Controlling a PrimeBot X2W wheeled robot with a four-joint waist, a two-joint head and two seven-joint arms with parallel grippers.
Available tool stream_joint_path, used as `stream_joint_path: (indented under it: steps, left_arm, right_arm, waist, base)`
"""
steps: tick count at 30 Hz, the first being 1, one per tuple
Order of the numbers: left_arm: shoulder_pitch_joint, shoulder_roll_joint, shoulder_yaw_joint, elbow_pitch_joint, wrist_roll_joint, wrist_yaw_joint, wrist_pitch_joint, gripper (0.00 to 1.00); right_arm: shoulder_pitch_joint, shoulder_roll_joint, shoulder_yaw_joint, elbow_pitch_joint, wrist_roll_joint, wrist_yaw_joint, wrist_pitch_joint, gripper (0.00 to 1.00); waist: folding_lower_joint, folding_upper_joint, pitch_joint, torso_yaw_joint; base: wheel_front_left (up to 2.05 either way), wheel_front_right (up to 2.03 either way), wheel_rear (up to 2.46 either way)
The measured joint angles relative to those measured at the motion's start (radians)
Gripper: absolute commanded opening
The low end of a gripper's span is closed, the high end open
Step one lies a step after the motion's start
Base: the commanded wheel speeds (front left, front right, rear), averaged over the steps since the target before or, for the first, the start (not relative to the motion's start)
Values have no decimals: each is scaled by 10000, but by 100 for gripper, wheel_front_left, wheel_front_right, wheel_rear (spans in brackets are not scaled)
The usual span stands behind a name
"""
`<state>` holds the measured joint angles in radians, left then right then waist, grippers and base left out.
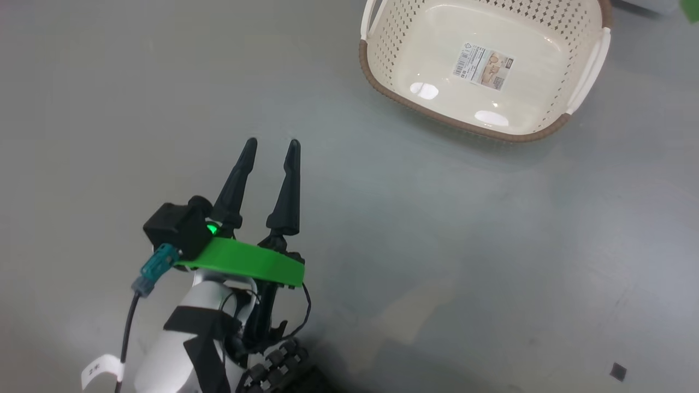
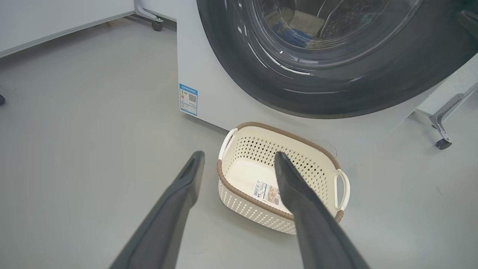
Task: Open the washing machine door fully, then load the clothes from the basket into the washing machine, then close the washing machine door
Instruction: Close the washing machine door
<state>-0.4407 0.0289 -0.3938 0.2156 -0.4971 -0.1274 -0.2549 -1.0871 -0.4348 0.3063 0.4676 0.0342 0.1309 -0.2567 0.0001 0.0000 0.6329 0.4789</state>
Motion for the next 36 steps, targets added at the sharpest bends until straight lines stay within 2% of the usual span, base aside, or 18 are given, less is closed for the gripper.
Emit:
stream_joint_path:
  steps: [11, 17, 20, 26, 31, 36]
  left_arm:
    - [-121, -25, -132, -8, -153, 0, 0, 100]
    - [-206, -38, -299, -8, -326, 0, 0, 100]
    - [-277, -42, -311, -8, -422, 0, 0, 100]
    - [-277, -44, -309, 15, -462, 0, 0, 100]
    - [-267, -44, -234, 121, -443, 0, 0, 100]
    - [-258, -46, -50, 297, -171, 0, 0, 100]
  right_arm:
    - [-1521, -309, 132, 1026, -637, 15, -2, 0]
    - [-2182, -274, -307, 1605, -1269, 90, -58, 0]
    - [-2252, -153, -543, 1678, -1795, 144, -88, 0]
    - [-2273, 180, -934, 1925, -2119, 146, -73, 0]
    - [-2248, 355, -997, 1946, -2100, 132, -71, 0]
    - [-1569, 410, -1012, 1632, -1835, 38, -69, 0]
  waist:
    - [0, 0, 347, 222]
    - [-1, 0, 515, 336]
    - [-1, 1, 546, 392]
    - [0, 0, 475, 423]
    - [0, 1, 279, 308]
    - [0, 0, -102, 96]
  base:
    - [0, 0, 0]
    - [0, 0, 0]
    - [0, 0, 0]
    - [0, 0, 0]
    - [0, 0, 0]
    - [0, 0, 0]
